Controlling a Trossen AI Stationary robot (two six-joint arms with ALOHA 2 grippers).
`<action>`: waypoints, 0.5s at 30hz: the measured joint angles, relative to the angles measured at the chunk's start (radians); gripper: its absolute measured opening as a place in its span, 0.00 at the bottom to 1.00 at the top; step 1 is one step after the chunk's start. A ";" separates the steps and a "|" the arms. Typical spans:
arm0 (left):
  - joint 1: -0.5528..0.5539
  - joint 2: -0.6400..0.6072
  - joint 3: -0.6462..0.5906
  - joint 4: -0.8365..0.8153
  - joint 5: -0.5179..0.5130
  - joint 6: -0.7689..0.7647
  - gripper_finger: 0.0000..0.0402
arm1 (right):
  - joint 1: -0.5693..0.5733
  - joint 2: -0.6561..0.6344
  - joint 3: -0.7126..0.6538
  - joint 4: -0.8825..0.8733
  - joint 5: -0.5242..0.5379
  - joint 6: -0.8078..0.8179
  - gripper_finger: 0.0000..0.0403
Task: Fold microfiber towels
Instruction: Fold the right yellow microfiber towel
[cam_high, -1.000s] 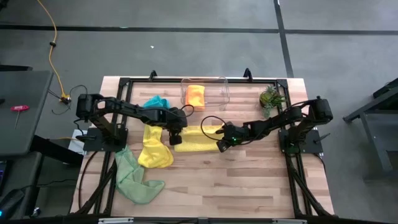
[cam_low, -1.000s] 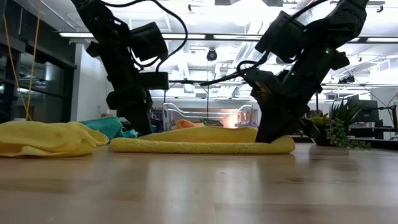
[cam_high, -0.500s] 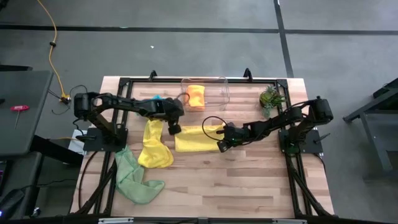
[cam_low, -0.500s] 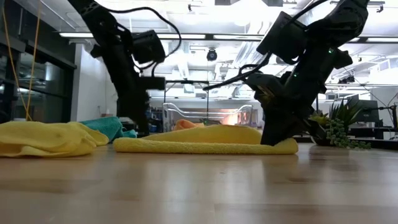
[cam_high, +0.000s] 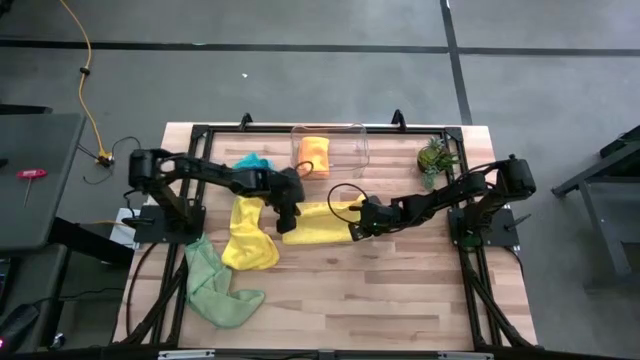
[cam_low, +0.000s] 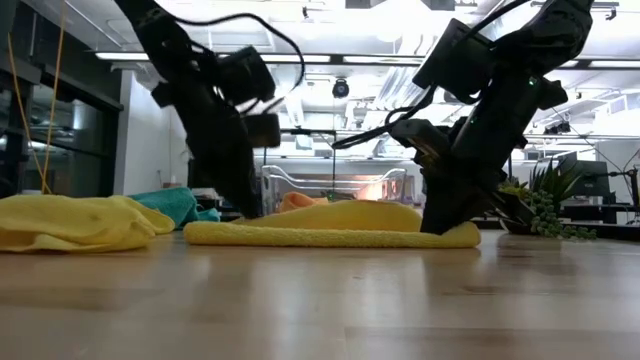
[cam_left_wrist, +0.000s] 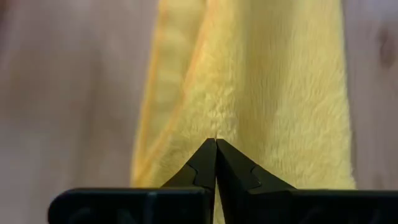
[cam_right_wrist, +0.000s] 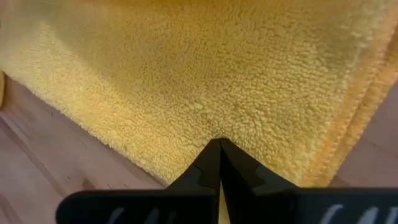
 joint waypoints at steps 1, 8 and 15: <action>-0.007 0.021 0.000 0.014 -0.001 0.000 0.00 | 0.000 0.000 0.000 -0.001 0.000 0.000 0.00; -0.014 0.061 0.005 0.009 -0.054 -0.003 0.00 | 0.002 0.000 0.000 0.000 -0.007 0.011 0.00; 0.030 -0.032 0.000 -0.058 -0.196 0.023 0.00 | 0.002 0.000 0.000 -0.001 -0.007 0.011 0.00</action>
